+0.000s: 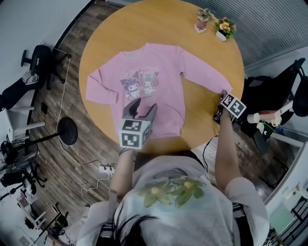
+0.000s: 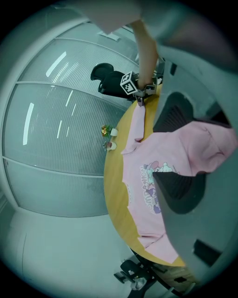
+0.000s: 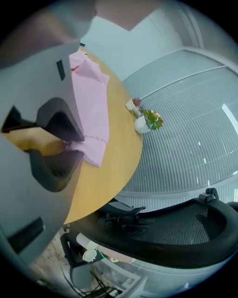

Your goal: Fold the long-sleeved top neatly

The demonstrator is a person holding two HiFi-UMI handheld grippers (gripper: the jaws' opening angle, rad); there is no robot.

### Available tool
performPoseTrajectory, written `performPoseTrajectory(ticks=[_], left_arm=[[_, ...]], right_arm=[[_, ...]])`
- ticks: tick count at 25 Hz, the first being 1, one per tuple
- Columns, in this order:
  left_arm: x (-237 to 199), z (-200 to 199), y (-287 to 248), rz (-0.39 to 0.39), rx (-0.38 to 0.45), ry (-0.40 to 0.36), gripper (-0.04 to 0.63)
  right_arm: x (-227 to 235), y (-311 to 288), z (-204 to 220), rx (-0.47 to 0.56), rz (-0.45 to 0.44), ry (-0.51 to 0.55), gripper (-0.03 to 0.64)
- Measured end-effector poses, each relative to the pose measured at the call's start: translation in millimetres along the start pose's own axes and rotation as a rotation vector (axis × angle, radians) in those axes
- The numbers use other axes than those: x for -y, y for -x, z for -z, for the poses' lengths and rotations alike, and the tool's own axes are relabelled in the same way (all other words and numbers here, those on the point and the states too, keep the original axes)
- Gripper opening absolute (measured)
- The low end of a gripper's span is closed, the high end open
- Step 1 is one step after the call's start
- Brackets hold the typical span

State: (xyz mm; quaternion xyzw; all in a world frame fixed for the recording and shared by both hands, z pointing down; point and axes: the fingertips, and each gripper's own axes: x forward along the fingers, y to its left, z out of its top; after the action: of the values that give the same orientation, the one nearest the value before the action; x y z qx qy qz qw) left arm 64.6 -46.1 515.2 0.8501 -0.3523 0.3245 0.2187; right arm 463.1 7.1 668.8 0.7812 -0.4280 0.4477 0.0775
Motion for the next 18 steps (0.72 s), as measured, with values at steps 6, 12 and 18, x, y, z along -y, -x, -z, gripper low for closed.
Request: performPoseTrajectory(ticks=[6,12,18], left_arm=[[-6,3,-1,-0.018,0.027,0.023,0.249],[-16,1,9,-0.051,0.061,0.061,0.249],[-36,6,24,-0.095,0.081,0.102,0.249]], right_arm=[[-4,17,-26,0.092,0.021,0.058,0.063],[-16,48,-73,0.214,0.011,0.142,0.061],[-46,85,-120,0.333,-0.058,0.176,0.061]])
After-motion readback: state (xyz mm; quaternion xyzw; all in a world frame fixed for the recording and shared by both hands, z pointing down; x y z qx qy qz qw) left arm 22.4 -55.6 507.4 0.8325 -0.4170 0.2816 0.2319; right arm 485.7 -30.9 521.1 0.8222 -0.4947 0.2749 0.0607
